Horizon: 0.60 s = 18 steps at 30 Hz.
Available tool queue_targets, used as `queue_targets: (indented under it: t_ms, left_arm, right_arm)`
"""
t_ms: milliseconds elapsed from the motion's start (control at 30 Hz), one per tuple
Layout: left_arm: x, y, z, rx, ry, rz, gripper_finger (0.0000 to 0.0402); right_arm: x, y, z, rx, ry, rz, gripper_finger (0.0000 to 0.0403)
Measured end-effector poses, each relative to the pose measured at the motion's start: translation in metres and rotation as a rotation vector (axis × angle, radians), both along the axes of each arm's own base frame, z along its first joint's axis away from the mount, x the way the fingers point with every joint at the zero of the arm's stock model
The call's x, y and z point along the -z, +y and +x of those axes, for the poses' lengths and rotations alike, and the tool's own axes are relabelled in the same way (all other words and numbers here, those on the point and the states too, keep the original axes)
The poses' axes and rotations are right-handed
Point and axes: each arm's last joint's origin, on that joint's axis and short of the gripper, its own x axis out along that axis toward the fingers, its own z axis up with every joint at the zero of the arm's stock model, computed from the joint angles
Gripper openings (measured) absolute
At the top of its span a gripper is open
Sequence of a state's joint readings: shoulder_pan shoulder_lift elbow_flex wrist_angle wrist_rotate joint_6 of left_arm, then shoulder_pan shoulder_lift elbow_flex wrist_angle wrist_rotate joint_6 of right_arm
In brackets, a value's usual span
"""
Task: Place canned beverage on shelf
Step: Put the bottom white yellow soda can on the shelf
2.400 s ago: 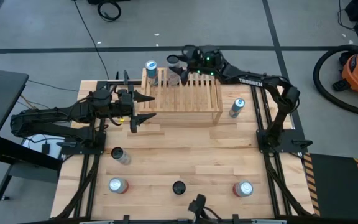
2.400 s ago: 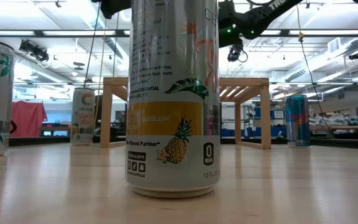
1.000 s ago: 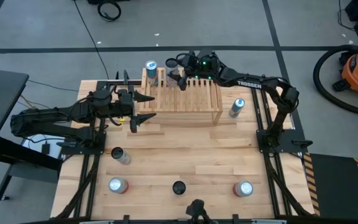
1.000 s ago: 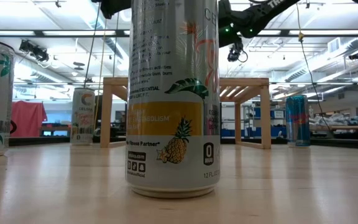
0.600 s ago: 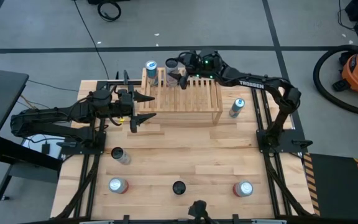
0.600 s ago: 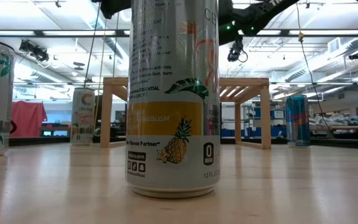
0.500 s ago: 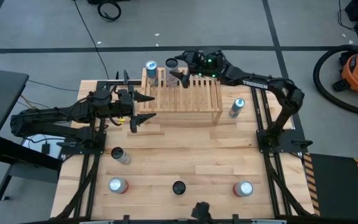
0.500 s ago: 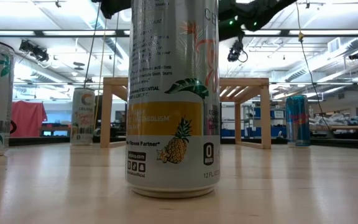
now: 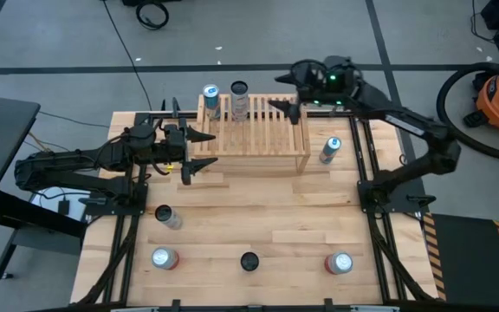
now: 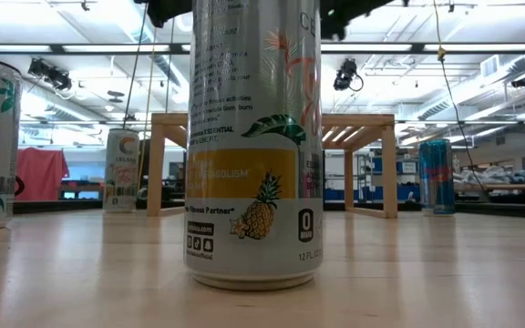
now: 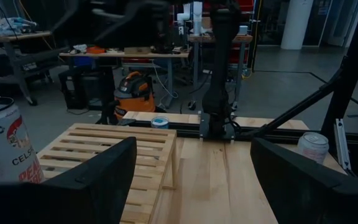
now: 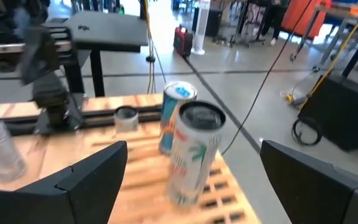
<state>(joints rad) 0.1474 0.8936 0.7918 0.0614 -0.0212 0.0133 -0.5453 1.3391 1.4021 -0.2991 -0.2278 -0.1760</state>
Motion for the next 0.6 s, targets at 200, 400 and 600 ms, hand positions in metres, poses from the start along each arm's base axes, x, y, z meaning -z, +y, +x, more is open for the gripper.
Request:
queue_targets:
  t_ms: [200,400,600]
  left_arm:
    - [0.0,0.0,0.0,0.0,0.0,0.0,0.0318]
    - [0.0,0.0,0.0,0.0,0.0,0.0,0.0318]
    - [0.0,0.0,0.0,0.0,0.0,0.0,0.0318]
  right_arm:
    - [-0.008,0.023,-0.039,0.04,0.104,0.09,0.038]
    - [-0.007,0.043,-0.072,0.174,0.215,0.179,0.038]
    - [-0.006,0.064,-0.083,0.189,0.251,0.281,0.038]
